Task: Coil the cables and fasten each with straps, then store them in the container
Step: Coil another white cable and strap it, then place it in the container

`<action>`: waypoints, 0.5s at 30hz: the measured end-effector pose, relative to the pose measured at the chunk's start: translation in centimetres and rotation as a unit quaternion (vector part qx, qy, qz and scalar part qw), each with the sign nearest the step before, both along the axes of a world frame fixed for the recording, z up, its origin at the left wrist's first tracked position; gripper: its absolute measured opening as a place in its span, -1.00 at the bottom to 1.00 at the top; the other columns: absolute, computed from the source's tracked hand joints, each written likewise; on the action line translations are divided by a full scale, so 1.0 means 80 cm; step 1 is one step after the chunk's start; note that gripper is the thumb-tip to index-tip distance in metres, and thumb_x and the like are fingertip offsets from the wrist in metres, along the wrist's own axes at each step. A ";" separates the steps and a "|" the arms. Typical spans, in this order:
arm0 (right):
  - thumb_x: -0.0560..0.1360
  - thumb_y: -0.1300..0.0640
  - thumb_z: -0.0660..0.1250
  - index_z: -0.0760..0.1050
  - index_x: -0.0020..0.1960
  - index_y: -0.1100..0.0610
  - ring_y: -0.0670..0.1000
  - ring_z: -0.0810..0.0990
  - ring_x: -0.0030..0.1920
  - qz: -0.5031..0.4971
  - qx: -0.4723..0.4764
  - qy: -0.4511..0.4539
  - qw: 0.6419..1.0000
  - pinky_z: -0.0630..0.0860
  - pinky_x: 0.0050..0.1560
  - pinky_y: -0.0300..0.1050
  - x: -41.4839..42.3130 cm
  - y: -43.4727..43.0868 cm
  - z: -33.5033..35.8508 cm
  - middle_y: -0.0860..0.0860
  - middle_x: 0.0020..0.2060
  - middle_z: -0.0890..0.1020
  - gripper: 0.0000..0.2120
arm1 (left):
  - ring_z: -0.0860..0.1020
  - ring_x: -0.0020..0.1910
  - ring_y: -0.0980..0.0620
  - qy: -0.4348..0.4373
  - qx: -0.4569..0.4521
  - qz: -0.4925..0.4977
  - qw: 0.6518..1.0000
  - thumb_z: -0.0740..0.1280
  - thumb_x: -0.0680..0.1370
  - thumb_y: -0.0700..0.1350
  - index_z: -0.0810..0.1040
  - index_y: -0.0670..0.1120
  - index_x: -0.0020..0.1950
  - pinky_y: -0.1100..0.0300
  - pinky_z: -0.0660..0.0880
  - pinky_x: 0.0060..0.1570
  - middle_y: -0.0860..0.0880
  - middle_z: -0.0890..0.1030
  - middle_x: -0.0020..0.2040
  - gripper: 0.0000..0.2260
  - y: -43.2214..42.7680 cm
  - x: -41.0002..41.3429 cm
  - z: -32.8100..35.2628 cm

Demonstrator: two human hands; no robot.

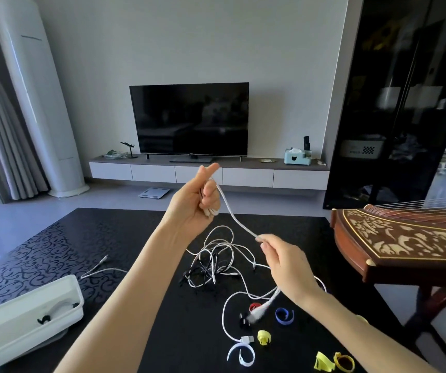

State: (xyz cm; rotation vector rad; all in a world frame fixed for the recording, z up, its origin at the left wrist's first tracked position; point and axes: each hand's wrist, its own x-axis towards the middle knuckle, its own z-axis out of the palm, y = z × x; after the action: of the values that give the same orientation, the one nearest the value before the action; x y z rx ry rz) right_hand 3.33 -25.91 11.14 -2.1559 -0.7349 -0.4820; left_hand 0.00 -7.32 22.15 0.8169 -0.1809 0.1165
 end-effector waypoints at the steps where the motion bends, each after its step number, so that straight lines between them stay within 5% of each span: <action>1: 0.60 0.16 0.20 0.50 0.15 0.17 -0.23 0.51 -0.39 -0.032 0.013 -0.035 0.999 0.38 -0.42 -0.36 -0.001 0.000 -0.005 -0.19 -0.49 0.39 -0.81 | 0.28 -0.65 0.19 0.009 0.005 0.023 1.000 0.07 0.65 -0.04 0.36 -0.16 0.34 0.40 0.24 -0.60 0.06 0.36 -0.57 -0.67 0.001 0.002 -0.001; 4: 0.57 0.21 0.26 0.45 -0.03 0.16 -0.10 0.43 -0.52 -0.061 0.031 -0.092 0.993 0.30 -0.54 -0.32 0.001 0.000 -0.010 -0.17 -0.52 0.33 -0.98 | 0.38 -0.62 0.17 0.018 -0.006 0.049 0.999 0.10 0.65 -0.04 0.37 -0.16 0.33 0.40 0.35 -0.58 0.02 0.43 -0.54 -0.68 0.000 0.003 -0.002; 8: 0.56 0.12 0.20 0.46 -0.25 0.13 -0.11 0.34 -0.58 -0.036 -0.095 -0.215 0.971 0.30 -0.60 -0.22 0.002 0.004 0.000 -0.10 -0.55 0.39 -0.78 | 0.56 -0.51 0.09 0.011 0.021 0.069 0.997 0.11 0.65 -0.04 0.32 -0.19 0.32 0.36 0.48 -0.51 -0.05 0.58 -0.45 -0.68 -0.003 0.006 0.000; 11: 0.50 0.13 0.15 0.49 -0.29 0.10 -0.08 0.32 -0.54 0.016 -0.174 -0.302 0.937 0.28 -0.56 -0.22 -0.013 0.003 0.022 -0.08 -0.55 0.40 -0.77 | 0.65 -0.39 -0.02 0.003 0.216 0.119 0.969 0.07 0.66 -0.02 0.25 -0.20 0.37 0.25 0.55 -0.41 -0.10 0.65 -0.37 -0.65 -0.014 0.005 -0.007; 15: 0.53 0.04 0.21 0.55 -0.26 0.08 -0.05 0.38 -0.48 0.096 -0.183 -0.352 0.913 0.32 -0.48 -0.20 -0.039 -0.004 0.068 -0.08 -0.48 0.47 -0.75 | 0.66 -0.32 -0.04 -0.030 0.494 0.096 0.864 0.05 0.67 -0.10 0.13 -0.11 0.51 0.13 0.63 -0.24 -0.24 0.67 -0.12 -0.60 -0.025 -0.010 -0.027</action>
State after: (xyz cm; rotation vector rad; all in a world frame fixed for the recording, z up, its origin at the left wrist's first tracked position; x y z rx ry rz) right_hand 0.20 -26.26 16.60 -2.2017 -1.5174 -1.1142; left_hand -0.84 -9.29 19.97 1.8663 -0.2160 0.2450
